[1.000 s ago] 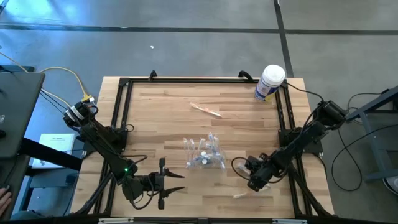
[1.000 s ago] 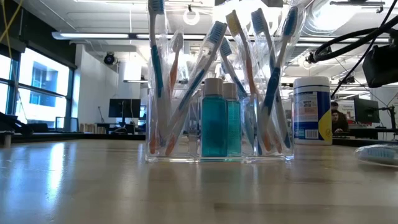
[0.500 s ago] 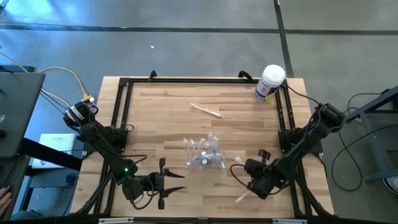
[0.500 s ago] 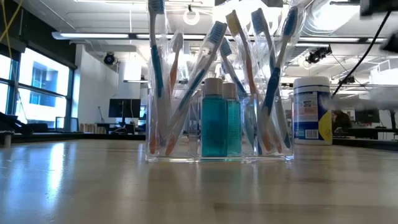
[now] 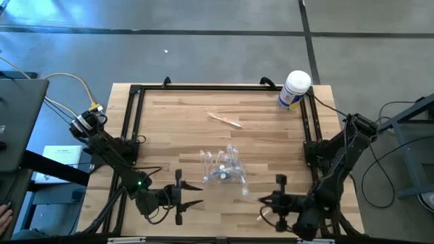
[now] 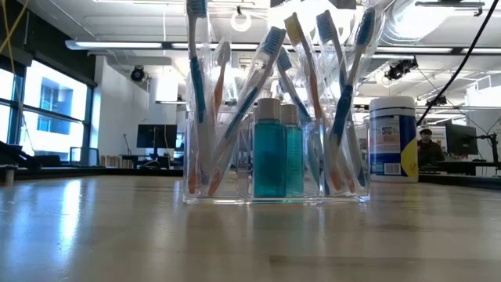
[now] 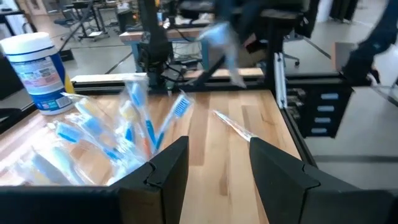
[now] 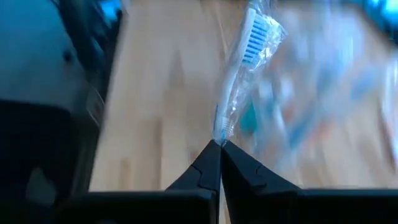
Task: Pick & Place toothbrushing station
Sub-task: Put the blue toothbrush into the transparent organizer
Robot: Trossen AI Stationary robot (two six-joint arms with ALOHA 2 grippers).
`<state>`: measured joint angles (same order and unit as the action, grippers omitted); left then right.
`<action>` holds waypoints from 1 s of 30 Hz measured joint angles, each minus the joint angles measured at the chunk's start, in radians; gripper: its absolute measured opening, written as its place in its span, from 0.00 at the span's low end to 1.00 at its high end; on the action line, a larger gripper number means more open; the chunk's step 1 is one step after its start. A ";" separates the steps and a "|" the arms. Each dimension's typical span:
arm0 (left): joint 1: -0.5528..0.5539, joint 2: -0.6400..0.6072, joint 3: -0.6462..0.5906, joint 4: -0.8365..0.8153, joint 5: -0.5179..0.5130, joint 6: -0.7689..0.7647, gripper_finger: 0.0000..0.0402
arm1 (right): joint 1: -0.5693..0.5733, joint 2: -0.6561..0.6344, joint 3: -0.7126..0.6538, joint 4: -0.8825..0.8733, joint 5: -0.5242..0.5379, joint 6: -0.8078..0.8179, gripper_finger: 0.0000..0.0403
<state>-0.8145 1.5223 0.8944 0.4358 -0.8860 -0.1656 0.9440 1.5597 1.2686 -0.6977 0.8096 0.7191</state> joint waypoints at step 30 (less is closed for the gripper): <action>0.184 0.116 0.000 0.481 0.362 0.221 0.41 | -0.228 0.085 0.001 0.646 -0.114 -0.793 0.00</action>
<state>-0.6306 1.6382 0.8944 0.9168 -0.5243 0.0551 0.7164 1.6447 1.2694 -0.0513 0.6952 -0.0734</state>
